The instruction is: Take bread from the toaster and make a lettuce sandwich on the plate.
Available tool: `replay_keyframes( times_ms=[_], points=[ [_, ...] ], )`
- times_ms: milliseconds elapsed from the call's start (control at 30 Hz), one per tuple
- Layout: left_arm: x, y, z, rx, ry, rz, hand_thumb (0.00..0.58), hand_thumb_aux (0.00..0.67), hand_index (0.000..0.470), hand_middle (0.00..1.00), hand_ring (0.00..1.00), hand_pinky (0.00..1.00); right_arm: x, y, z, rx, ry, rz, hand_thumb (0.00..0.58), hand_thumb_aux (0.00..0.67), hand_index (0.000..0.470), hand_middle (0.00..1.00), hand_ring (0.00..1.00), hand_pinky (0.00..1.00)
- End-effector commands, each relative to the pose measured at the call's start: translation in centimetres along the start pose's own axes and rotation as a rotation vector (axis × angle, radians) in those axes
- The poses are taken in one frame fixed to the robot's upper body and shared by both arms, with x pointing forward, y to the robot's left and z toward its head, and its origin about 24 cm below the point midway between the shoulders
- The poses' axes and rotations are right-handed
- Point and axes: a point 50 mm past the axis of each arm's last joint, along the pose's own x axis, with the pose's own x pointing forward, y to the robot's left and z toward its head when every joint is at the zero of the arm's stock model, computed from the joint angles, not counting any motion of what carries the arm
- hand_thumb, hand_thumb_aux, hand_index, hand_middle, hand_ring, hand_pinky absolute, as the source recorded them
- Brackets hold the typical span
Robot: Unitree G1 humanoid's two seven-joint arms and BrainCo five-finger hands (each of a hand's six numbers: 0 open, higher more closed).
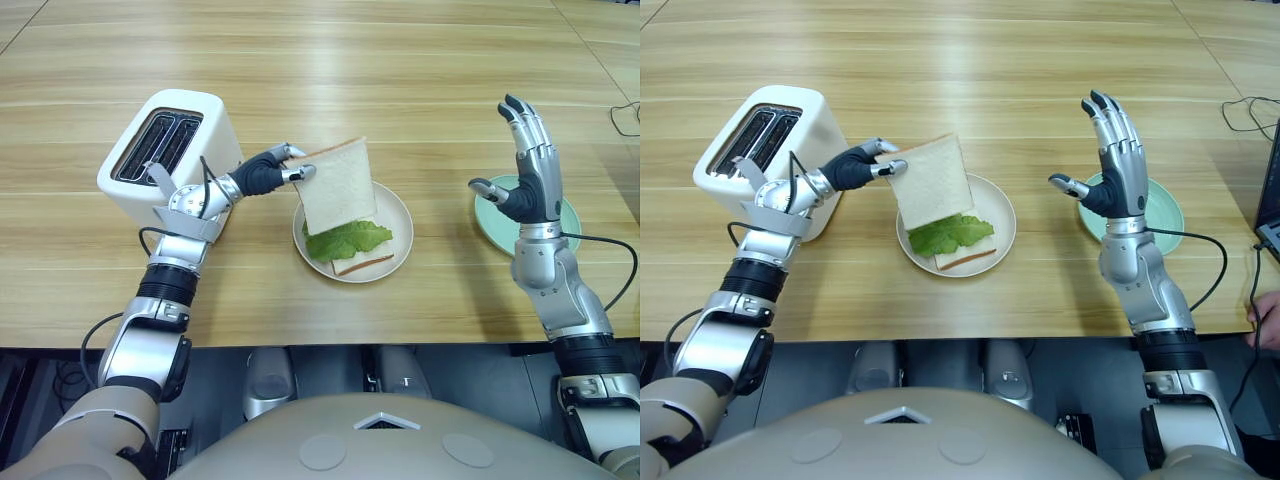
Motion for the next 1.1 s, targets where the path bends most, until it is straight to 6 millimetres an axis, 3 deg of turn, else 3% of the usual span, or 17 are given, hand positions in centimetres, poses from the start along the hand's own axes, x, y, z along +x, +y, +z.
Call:
replay_keyframes(
  times_ms=[33,267,500,900,1100],
  points=[
    [0.7,-0.7,-0.6,-0.028,0.02,-0.083,0.58,0.67,0.46,1.0,1.0,1.0,-0.1,0.1,0.6,0.059,-0.022,0.04,0.0,0.0,0.0,0.0,0.0,0.0],
    [2.0,-1.6,-1.7,-0.1,0.052,-0.115,0.58,0.67,0.46,1.0,1.0,1.0,-1.6,3.2,3.1,0.194,-0.118,0.274,0.0,0.0,0.0,0.0,0.0,0.0],
    [2.8,-3.5,-3.3,-0.146,0.118,-0.113,0.58,0.67,0.46,1.0,1.0,1.0,-3.1,5.0,5.1,0.279,-0.186,0.456,0.0,0.0,0.0,0.0,0.0,0.0],
    [3.0,-6.5,-5.1,-0.171,0.208,-0.139,0.58,0.67,0.46,1.0,1.0,1.0,-5.1,6.7,6.5,0.302,-0.233,0.648,0.0,0.0,0.0,0.0,0.0,0.0],
    [3.1,-6.7,-5.6,-0.157,0.254,-0.13,0.58,0.67,0.46,1.0,1.0,1.0,-7.4,8.9,5.3,0.232,-0.157,0.867,0.0,0.0,0.0,0.0,0.0,0.0]
  ],
)
